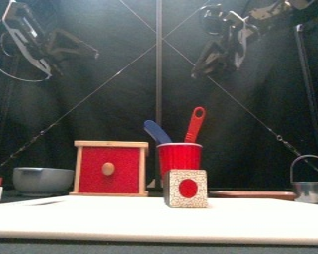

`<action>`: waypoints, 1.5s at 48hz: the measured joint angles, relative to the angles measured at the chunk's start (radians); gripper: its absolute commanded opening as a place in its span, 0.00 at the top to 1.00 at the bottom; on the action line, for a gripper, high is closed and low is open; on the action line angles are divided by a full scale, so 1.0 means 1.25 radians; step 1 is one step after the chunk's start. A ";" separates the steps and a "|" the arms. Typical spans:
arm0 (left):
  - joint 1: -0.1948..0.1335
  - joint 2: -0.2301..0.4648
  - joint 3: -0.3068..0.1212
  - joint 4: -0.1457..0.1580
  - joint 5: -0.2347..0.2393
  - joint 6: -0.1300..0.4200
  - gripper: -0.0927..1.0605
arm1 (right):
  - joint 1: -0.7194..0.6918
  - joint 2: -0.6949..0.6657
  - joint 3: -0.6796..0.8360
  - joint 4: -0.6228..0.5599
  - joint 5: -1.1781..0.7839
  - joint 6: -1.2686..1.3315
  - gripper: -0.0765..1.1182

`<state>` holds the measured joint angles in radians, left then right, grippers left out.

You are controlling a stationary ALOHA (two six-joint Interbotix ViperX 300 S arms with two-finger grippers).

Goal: Cut the sushi into 4 pieces with the knife
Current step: Pick up the knife at its handle with right hand

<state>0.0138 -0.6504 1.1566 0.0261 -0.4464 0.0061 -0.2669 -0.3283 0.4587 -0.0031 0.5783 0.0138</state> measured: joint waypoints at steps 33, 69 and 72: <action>0.006 0.001 0.007 -0.001 0.000 0.000 0.93 | -0.021 0.301 -0.216 -0.064 0.349 -0.067 0.15; 0.016 0.001 0.021 -0.001 0.000 0.000 0.93 | -0.053 0.341 -0.250 -0.017 0.390 -0.125 0.46; 0.016 0.000 0.021 -0.001 0.000 0.000 0.93 | -0.053 0.344 -0.256 -0.018 0.394 -0.128 0.49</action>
<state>0.0337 -0.6504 1.1827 0.0245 -0.4464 0.0061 -0.3329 0.1012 0.1381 -0.0261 1.0707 -0.1457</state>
